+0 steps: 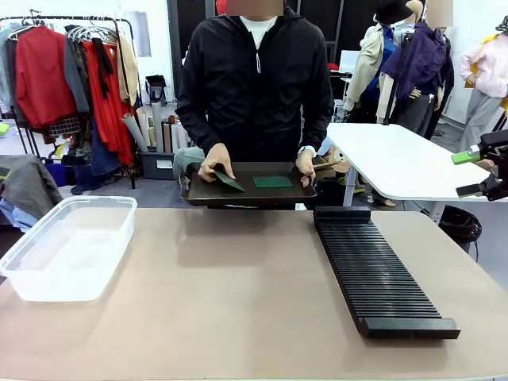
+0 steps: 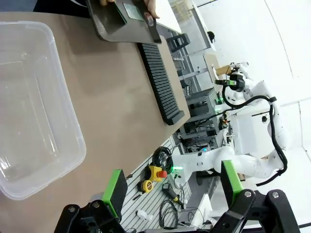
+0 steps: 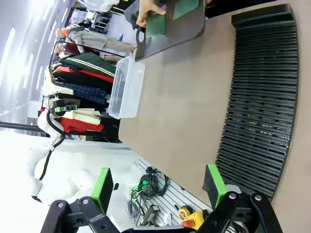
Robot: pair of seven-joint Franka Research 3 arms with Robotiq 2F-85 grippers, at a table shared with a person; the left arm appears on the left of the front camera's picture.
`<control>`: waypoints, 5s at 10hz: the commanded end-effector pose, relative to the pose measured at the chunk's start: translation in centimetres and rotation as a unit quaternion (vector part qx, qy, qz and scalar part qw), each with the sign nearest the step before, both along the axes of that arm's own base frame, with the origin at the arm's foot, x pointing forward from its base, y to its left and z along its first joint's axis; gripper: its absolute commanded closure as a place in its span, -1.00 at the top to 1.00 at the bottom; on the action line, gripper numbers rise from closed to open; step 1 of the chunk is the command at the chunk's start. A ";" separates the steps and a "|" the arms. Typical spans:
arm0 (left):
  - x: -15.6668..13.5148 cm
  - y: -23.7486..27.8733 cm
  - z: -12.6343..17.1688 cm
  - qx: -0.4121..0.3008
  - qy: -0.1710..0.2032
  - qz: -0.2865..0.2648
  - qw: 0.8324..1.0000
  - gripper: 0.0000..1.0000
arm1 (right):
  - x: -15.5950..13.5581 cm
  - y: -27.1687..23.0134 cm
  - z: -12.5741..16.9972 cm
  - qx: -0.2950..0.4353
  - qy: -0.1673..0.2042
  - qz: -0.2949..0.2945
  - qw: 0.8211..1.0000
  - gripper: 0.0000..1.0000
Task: Sort PCBs into racks and boxes based on the side picked up.
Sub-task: Pick up the Blank PCB handed by the Human.
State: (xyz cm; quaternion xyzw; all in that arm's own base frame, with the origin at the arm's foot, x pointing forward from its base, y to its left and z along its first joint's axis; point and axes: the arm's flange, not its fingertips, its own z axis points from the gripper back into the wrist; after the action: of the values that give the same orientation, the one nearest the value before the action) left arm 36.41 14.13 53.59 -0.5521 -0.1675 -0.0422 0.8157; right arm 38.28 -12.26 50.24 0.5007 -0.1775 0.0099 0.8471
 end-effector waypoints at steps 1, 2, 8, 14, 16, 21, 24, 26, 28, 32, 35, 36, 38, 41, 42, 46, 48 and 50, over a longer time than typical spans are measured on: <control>-0.3 -0.3 0.5 0.001 -0.003 0.006 1.000 1.00 | -0.3 0.3 0.0 -0.004 -0.009 -0.009 1.000 1.00; -0.3 -0.3 0.5 0.001 -0.003 0.006 1.000 1.00 | -0.3 0.3 0.0 -0.004 -0.009 -0.009 1.000 1.00; -0.3 -0.3 0.5 0.001 -0.003 0.006 1.000 1.00 | -0.3 0.3 0.0 -0.004 -0.009 -0.009 1.000 1.00; -0.3 -0.3 0.5 0.001 -0.003 0.006 1.000 1.00 | -0.3 0.3 0.0 -0.004 -0.009 -0.009 1.000 1.00; -0.3 -0.3 0.5 0.001 -0.003 0.006 1.000 1.00 | -0.3 0.3 0.0 -0.004 -0.009 -0.009 1.000 1.00; -0.1 -0.2 0.3 0.006 -0.001 0.001 1.000 1.00 | -0.3 0.3 0.0 -0.004 -0.009 -0.009 1.000 1.00; 4.8 -0.7 -1.2 -0.050 -0.025 0.006 0.998 1.00 | -0.3 0.3 0.0 -0.004 -0.009 -0.009 1.000 1.00; 7.7 -1.7 -2.6 -0.071 -0.023 -0.007 0.997 1.00 | -0.3 0.3 0.0 -0.004 -0.009 -0.009 1.000 1.00; 10.5 -3.0 -4.6 -0.067 -0.006 -0.013 0.998 1.00 | -0.3 0.3 0.0 -0.004 -0.009 -0.009 1.000 1.00; 14.8 -5.9 -8.8 -0.058 -0.036 -0.073 0.995 1.00 | -0.3 0.3 0.0 -0.004 -0.009 -0.009 1.000 1.00; 17.6 -8.9 -11.4 -0.054 -0.093 -0.109 0.988 1.00 | -0.3 0.3 0.0 -0.004 -0.009 -0.009 1.000 1.00; 18.3 -9.6 -11.9 -0.064 -0.102 -0.101 0.988 1.00 | -0.3 0.3 0.0 -0.004 -0.009 -0.009 1.000 1.00; 19.9 -11.5 -13.0 -0.076 -0.105 -0.094 0.987 1.00 | -0.3 0.3 0.0 -0.004 -0.009 -0.009 1.000 1.00; 22.2 -15.5 -14.6 -0.106 -0.117 -0.103 0.982 1.00 | -0.3 0.3 0.0 -0.004 -0.009 -0.009 1.000 1.00; 22.6 -16.8 -15.3 -0.111 -0.114 -0.107 0.982 1.00 | -0.3 0.3 0.0 -0.004 -0.009 -0.009 1.000 1.00; 24.4 -21.6 -18.1 -0.132 -0.097 -0.116 0.980 1.00 | -0.3 0.3 0.0 -0.004 -0.009 -0.009 1.000 1.00; 25.6 -23.2 -18.6 -0.132 -0.098 -0.127 0.978 1.00 | -0.3 0.3 0.0 -0.004 -0.009 -0.009 1.000 1.00; 26.3 -25.2 -18.8 -0.132 -0.099 -0.140 0.976 1.00 | -0.3 0.3 0.0 -0.004 -0.009 -0.009 1.000 1.00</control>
State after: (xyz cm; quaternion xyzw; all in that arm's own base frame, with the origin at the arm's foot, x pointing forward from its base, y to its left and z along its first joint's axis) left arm 61.96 -10.36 34.60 -0.6646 -0.1654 -0.1853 0.7047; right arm 38.09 -12.23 50.23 0.4980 -0.1791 0.0083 0.8485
